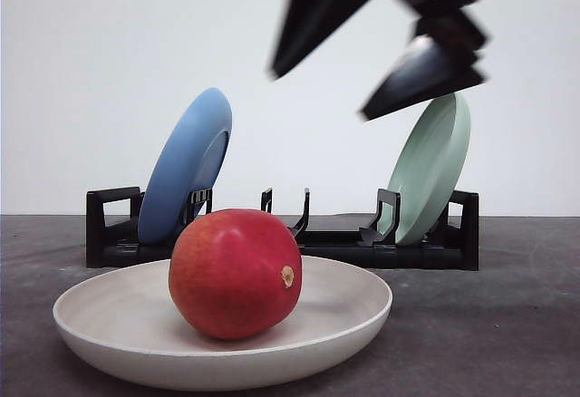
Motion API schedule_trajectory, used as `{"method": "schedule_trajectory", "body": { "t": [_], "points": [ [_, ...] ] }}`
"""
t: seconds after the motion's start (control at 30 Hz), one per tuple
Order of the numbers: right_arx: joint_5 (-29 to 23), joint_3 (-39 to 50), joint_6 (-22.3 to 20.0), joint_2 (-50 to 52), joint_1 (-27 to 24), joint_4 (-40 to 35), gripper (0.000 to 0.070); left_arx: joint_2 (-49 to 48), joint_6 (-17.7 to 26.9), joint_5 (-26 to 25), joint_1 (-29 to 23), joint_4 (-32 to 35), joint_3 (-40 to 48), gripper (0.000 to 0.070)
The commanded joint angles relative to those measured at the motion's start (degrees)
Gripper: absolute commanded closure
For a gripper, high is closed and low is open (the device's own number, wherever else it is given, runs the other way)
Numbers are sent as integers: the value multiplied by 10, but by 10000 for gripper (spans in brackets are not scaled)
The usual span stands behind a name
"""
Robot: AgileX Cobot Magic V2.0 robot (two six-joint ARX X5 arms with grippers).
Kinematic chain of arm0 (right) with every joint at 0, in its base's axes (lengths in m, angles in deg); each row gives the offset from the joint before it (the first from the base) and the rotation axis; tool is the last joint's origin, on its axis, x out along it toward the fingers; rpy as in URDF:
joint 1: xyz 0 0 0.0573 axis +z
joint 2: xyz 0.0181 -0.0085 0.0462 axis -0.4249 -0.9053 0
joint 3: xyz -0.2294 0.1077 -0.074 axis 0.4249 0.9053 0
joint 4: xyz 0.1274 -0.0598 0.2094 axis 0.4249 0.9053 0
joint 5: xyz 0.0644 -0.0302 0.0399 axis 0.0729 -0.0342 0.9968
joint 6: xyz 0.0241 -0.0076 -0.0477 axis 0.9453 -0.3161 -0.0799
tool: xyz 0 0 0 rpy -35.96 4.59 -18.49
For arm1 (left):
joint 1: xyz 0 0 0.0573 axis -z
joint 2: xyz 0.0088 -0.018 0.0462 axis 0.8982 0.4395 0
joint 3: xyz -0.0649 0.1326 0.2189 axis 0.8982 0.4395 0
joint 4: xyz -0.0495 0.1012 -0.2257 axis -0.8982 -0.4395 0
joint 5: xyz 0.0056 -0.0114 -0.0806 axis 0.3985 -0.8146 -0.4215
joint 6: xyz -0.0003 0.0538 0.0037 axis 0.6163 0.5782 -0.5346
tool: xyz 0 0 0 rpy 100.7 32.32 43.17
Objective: Place pomegranate in white plate
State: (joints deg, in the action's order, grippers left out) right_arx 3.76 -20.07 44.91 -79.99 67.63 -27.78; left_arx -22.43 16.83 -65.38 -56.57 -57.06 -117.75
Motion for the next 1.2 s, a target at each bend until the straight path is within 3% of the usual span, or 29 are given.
{"method": "schedule_trajectory", "body": {
  "t": [0.0, 0.27, 0.43, 0.53, 0.7, 0.73, 0.77, 0.8, 0.83, 0.87, 0.9, 1.17],
  "points": [
    [12, 6, -8, 15, -29, 15, 18, 2, 2, 1, 0, 6, -2, 271],
    [33, 22, -75, 105, -202, 134, 18, 2, 2, 1, 0, 6, -2, 271],
    [65, 22, -96, 138, -298, 161, 17, 2, 2, 1, 0, 6, -2, 271],
    [76, 22, -96, 144, -327, 160, 17, 2, 2, 1, 0, 5, -2, 269],
    [76, 22, -95, 144, -333, 164, 26, 1, 2, 1, 0, 5, -2, 272],
    [76, 22, -95, 145, -333, 166, 50, 0, 2, 1, 1, 5, -2, 278],
    [76, 22, -95, 144, -333, 166, 140, 0, 2, 1, 1, 5, -2, 345],
    [76, 22, -95, 144, -333, 166, 281, 0, 2, 1, 1, 6, -2, 457],
    [76, 22, -95, 144, -333, 167, 477, 0, 2, 1, 1, 5, -2, 618],
    [76, 22, -96, 144, -333, 168, 609, 0, 2, 1, 1, 4, -2, 668],
    [76, 22, -96, 144, -333, 169, 698, 0, 2, 1, 1, 4, -2, 683],
    [78, 22, -95, 144, -333, 168, 684, 0, 2, 1, 0, 5, -2, 689]
  ]
}}
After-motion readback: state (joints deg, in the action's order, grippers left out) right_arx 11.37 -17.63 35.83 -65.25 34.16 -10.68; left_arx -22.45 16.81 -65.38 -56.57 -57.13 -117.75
